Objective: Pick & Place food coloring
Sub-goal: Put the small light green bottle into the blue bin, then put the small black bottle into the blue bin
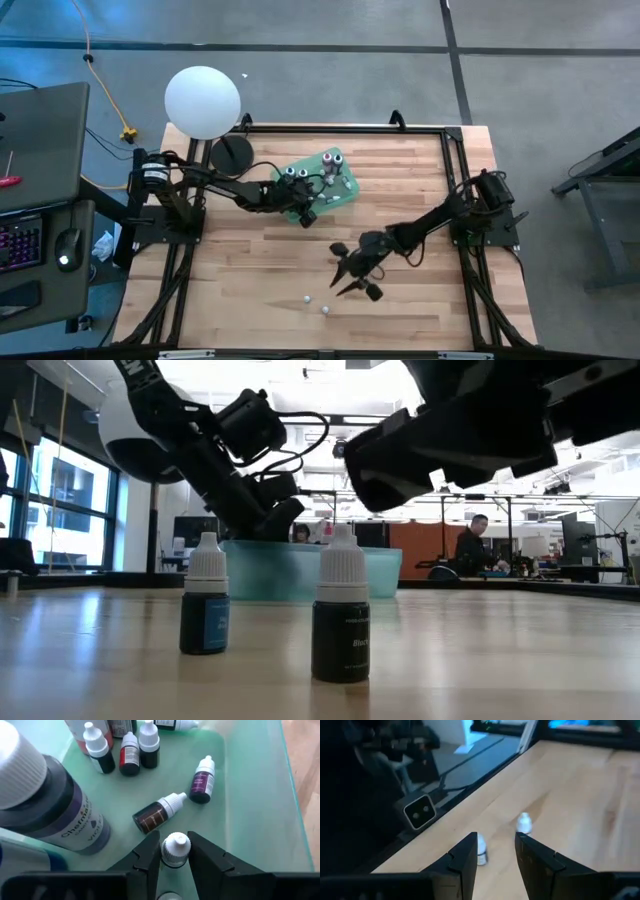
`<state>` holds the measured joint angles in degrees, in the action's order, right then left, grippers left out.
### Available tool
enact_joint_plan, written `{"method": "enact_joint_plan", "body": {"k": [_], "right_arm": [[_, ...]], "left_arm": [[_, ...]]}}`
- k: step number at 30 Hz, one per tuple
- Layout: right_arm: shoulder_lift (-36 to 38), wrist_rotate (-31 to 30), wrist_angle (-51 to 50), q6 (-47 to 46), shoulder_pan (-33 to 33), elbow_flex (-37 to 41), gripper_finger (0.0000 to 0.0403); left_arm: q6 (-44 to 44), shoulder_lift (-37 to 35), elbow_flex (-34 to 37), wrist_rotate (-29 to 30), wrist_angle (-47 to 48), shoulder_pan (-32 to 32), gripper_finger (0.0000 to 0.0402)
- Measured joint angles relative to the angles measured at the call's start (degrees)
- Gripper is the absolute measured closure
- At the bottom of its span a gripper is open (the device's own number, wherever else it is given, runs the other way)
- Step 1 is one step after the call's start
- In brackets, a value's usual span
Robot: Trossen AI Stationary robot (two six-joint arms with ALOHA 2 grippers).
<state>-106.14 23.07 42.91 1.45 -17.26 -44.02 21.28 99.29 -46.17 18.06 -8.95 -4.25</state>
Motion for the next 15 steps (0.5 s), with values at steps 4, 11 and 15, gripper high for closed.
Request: {"method": "enact_joint_plan", "body": {"k": [4, 11, 15], "right_arm": [[-3.3, -1.0, -5.4, 1.8, -2.0, -5.4, 0.0279], [-12.7, 0.8, -7.8, 1.6, -4.0, -13.2, 0.0279], [-16.9, 1.6, -8.0, 1.6, -4.8, -16.7, 0.0279]], "left_arm": [[-0.2, 0.0, 0.0, 0.3, -0.6, 0.0, 0.0273], [-3.6, -0.8, -2.2, 0.5, -2.3, 0.1, 0.0244], [-6.3, -2.2, -4.1, 0.7, -1.8, 0.1, 0.0243]]}}
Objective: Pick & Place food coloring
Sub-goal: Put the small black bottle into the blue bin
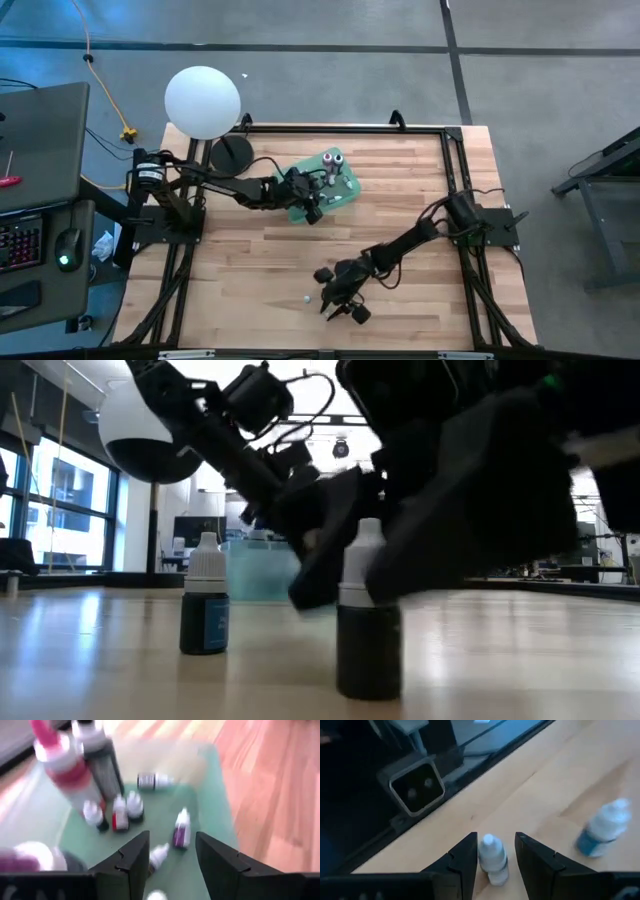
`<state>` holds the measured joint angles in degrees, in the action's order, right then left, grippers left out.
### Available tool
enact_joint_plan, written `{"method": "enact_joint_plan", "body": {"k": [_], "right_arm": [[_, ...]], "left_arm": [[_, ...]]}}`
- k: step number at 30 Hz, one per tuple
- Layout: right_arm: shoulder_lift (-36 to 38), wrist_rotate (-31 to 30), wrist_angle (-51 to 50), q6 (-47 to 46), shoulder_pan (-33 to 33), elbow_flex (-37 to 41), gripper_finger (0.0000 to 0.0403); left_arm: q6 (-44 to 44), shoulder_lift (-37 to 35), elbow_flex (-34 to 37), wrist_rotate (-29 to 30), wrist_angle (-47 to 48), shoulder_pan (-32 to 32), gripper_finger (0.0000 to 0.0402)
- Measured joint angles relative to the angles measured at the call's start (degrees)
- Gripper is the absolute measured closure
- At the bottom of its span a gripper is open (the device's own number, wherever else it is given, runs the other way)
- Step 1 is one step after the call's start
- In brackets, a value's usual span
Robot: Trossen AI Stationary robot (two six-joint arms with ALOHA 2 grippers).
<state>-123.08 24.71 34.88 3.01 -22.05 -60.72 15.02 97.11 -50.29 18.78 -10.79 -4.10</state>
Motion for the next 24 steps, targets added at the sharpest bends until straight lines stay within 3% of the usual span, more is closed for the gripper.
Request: {"method": "enact_joint_plan", "body": {"k": [8, 12, 18, 21, 24], "right_arm": [[-3.2, 4.5, -1.1, -3.1, 0.8, -3.0, 0.0296], [-2.9, 5.7, -1.7, -3.2, 1.5, -2.7, 0.0336], [-0.2, 7.2, -2.0, -2.7, 3.1, -2.5, 0.0338], [3.6, 4.5, -4.9, -2.3, 5.4, -2.5, 0.0337], [8.1, -4.5, -10.1, -0.7, 8.7, -2.5, 0.0324]], "left_arm": [[-1.4, -8.6, -4.2, -1.6, 10.1, 0.2, 0.0243], [-1.7, -14.9, -5.4, -2.1, 21.2, 1.9, 0.0243], [-1.4, -24.6, -5.2, -0.2, 37.6, 6.3, 0.0262], [2.7, -28.9, -5.4, -0.1, 41.3, 8.5, 0.0278], [7.7, -31.1, -5.3, -2.1, 42.6, 11.7, 0.0291]]}}
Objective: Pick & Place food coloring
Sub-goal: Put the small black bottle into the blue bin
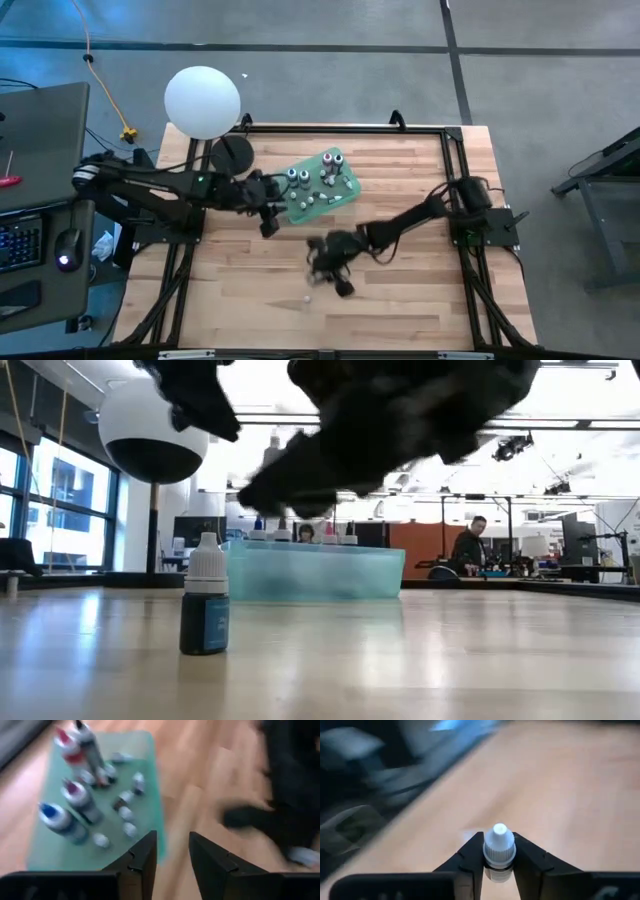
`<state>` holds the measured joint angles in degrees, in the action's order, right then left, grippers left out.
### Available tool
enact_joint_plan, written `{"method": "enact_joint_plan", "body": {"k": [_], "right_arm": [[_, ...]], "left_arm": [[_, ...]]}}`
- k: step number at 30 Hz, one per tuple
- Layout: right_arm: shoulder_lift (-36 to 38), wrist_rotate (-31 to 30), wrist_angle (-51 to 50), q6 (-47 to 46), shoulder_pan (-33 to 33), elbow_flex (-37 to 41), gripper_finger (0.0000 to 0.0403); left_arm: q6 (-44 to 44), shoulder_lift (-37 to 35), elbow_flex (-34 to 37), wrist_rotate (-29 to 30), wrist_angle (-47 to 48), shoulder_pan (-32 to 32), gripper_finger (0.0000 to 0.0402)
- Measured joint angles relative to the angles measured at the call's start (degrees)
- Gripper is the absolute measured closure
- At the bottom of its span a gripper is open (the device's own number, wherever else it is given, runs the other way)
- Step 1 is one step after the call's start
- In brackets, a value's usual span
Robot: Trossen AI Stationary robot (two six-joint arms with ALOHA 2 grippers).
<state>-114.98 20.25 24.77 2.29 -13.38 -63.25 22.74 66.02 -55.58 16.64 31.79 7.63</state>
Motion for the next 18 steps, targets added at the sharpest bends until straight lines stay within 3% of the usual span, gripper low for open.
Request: {"method": "enact_joint_plan", "body": {"k": [5, 8, 11, 14, 18], "right_arm": [[5.8, -24.0, -5.5, 3.4, 5.5, 0.3, 0.033], [6.8, -32.5, -7.0, 5.5, 10.1, 0.4, 0.0337], [6.5, -32.8, -8.1, 2.9, 15.5, 0.4, 0.0335], [5.3, -27.1, -10.0, -0.6, 20.7, 0.4, 0.0323], [3.3, -20.2, -11.2, 1.6, 24.6, 0.4, 0.032]], "left_arm": [[3.5, 0.0, 0.2, -0.3, 1.4, 6.1, 0.0303], [5.4, 1.6, 0.1, 3.5, 1.0, 9.6, 0.0305], [6.3, 3.1, 0.2, 6.8, 1.0, 12.1, 0.0305], [6.3, 4.3, 0.3, 7.9, 2.0, 13.6, 0.0305], [6.3, 5.7, 0.3, 9.5, 1.6, 13.9, 0.0305]]}}
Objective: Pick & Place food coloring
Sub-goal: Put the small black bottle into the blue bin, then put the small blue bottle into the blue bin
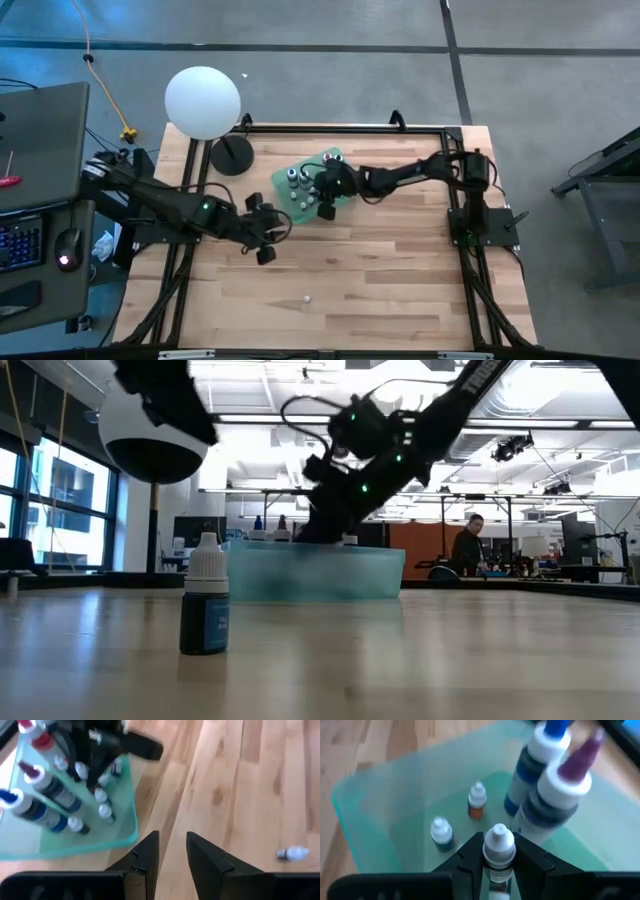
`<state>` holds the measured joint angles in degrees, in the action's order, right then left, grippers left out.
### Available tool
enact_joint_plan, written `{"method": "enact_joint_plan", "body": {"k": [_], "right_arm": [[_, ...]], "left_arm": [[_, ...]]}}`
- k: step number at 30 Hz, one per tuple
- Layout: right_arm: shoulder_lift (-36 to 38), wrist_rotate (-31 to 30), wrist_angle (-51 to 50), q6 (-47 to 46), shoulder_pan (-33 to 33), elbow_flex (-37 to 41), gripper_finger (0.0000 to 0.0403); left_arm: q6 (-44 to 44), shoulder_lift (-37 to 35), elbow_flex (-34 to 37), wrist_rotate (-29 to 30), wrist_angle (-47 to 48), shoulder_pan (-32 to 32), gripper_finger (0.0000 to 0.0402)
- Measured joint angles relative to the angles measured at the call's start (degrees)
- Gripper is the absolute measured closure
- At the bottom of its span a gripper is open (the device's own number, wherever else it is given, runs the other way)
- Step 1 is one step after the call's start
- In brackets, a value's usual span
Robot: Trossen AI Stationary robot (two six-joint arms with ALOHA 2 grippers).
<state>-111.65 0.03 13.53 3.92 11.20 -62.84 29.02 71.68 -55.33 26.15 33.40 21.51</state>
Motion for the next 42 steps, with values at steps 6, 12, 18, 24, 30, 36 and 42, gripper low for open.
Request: {"method": "enact_joint_plan", "body": {"k": [6, 12, 18, 24, 30, 36, 42], "right_arm": [[-2.3, 1.8, -0.7, 0.0, 1.3, 0.0, 0.0317], [-2.4, 1.8, -1.2, 0.5, 1.3, -0.1, 0.0273], [-2.1, 1.8, -1.5, 0.6, 0.9, -1.3, 0.0237], [3.1, 0.5, -7.2, 4.1, -1.2, -4.1, 0.0232], [14.3, -14.5, -24.3, 7.9, -4.2, -5.6, 0.0242], [25.1, -20.8, -39.7, -2.9, -6.8, -4.6, 0.0253], [31.0, -18.7, -41.5, -12.0, -10.2, 1.7, 0.0262]], "left_arm": [[-0.1, 1.4, -0.2, 1.7, -1.0, -0.1, 0.0305], [-0.3, 2.9, 0.0, 0.1, -0.7, -0.1, 0.0305], [-3.2, 6.8, -0.1, -4.5, -7.1, -0.1, 0.0305], [-7.5, 12.9, 0.0, -14.5, -16.4, -0.1, 0.0305], [-8.5, 19.1, -0.2, -20.8, -24.6, 0.6, 0.0305], [-13.0, 22.9, 0.0, -21.0, -26.5, 3.3, 0.0298], [-13.4, 25.0, -0.3, -22.2, -33.3, 6.0, 0.0269]]}}
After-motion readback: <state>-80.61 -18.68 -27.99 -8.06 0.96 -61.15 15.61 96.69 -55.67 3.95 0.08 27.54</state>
